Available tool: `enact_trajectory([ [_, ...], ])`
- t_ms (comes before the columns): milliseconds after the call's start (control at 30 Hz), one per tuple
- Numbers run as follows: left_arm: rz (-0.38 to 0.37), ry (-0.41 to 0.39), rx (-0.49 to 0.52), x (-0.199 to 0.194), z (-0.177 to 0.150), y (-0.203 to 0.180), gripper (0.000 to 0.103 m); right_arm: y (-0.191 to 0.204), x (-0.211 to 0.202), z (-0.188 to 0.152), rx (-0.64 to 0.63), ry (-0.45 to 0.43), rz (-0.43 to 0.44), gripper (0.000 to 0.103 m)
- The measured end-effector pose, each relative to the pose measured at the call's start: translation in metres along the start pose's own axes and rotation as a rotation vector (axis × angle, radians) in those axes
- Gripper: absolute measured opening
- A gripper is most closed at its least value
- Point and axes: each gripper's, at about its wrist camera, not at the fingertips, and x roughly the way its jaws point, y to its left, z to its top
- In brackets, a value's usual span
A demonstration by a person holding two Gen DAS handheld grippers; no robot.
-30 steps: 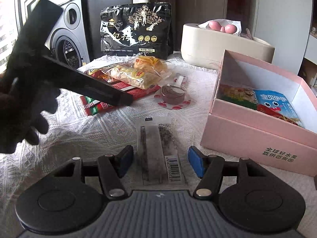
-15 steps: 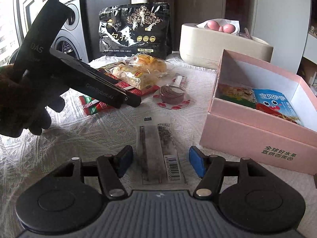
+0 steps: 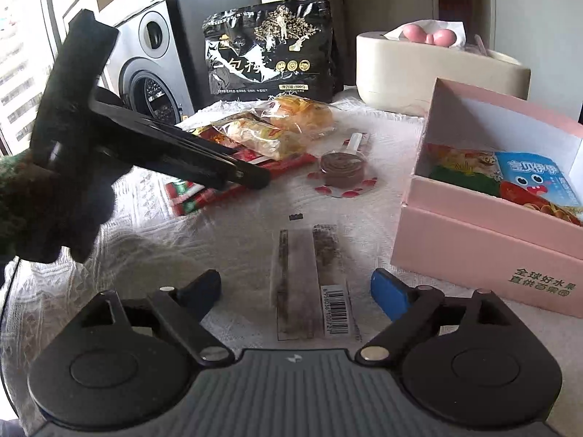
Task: Organize snacks
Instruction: 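Grasp and lift the red-and-white stick packet with the left tool while right holds the strip, then carry both held packets over the pink box with both tools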
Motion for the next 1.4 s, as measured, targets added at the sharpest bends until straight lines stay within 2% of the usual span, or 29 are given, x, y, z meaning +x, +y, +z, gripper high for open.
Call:
enact_trajectory([
  [300, -0.012, -0.018, -0.079, -0.064, -0.03, 0.003, 0.052, 0.003, -0.002, -0.002, 0.006, -0.01, -0.02, 0.088],
  [433, -0.023, 0.022, -0.116, -0.074, -0.052, -0.006, 0.052, 0.005, -0.002, -0.002, -0.002, -0.01, -0.042, 0.086],
  [533, -0.005, 0.023, -0.129, -0.075, -0.067, -0.011, 0.052, 0.009, -0.004, 0.0, -0.007, -0.007, -0.065, 0.074],
  [600, 0.005, 0.006, -0.15, -0.077, -0.071, -0.011, 0.052, 0.015, -0.008, 0.002, -0.016, 0.002, -0.052, 0.06],
  [700, 0.0, -0.009, -0.19, -0.077, -0.074, -0.008, 0.052, 0.03, -0.015, 0.002, -0.071, 0.016, 0.017, 0.058],
  [800, 0.024, -0.019, -0.175, -0.077, -0.076, -0.014, 0.053, 0.045, -0.023, 0.001, -0.124, 0.005, 0.039, 0.058],
  [867, 0.053, -0.03, -0.149, -0.076, -0.078, -0.021, 0.053, 0.049, -0.024, 0.003, -0.119, -0.01, 0.003, 0.058],
  [967, 0.093, -0.048, -0.104, -0.074, -0.082, -0.03, 0.055, 0.047, -0.017, 0.011, -0.047, -0.032, -0.095, 0.058],
  [1033, 0.111, -0.067, -0.08, -0.074, -0.086, -0.035, 0.055, 0.042, -0.006, 0.014, -0.003, -0.007, -0.134, 0.058],
  [1167, 0.124, -0.1, -0.063, -0.075, -0.093, -0.038, 0.056, 0.042, 0.004, 0.011, 0.029, 0.028, -0.08, 0.058],
  [1267, 0.121, -0.09, -0.071, -0.074, -0.091, -0.037, 0.056, 0.045, 0.003, 0.01, -0.002, 0.024, -0.063, 0.046],
  [1400, 0.122, -0.082, -0.07, -0.074, -0.09, -0.037, 0.056, 0.05, -0.01, 0.008, -0.037, 0.012, -0.045, 0.04],
])
